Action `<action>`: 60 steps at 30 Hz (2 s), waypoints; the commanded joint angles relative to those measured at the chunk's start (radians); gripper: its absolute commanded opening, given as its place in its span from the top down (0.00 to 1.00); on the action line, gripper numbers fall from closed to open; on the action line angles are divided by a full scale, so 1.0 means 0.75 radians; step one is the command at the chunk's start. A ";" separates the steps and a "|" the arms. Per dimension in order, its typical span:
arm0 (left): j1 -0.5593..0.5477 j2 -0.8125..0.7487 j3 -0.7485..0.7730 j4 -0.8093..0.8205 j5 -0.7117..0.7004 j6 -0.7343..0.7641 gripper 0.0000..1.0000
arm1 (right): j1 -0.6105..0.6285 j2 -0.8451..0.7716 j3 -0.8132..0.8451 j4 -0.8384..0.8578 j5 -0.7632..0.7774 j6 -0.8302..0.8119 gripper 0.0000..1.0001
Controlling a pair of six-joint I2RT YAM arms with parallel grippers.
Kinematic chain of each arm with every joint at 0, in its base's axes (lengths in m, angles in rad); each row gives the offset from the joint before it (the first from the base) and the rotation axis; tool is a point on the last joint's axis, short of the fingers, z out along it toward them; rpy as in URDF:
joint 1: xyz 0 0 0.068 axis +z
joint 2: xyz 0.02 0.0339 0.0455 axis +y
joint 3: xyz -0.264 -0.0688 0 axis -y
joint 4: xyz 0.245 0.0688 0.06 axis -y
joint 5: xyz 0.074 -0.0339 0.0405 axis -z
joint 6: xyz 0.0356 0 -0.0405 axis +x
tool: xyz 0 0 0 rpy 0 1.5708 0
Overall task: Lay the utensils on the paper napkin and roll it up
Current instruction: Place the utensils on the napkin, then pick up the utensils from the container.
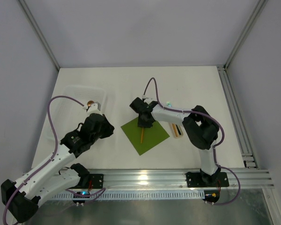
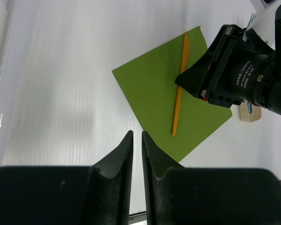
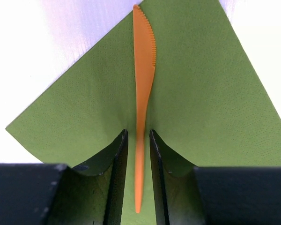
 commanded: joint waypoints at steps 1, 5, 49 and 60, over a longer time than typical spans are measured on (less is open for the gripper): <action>-0.003 -0.010 -0.005 0.004 -0.017 0.005 0.87 | 0.012 -0.045 0.063 -0.032 0.056 -0.025 0.71; -0.003 -0.014 0.002 0.002 -0.021 0.007 0.86 | 0.027 -0.127 0.141 -0.116 0.136 -0.084 0.71; -0.005 0.162 0.006 0.106 0.063 0.001 0.83 | -0.429 -0.275 -0.274 0.033 0.232 -0.718 0.79; -0.005 0.158 0.008 0.110 0.063 0.011 0.83 | -0.440 -0.238 -0.274 0.043 0.236 -0.732 0.79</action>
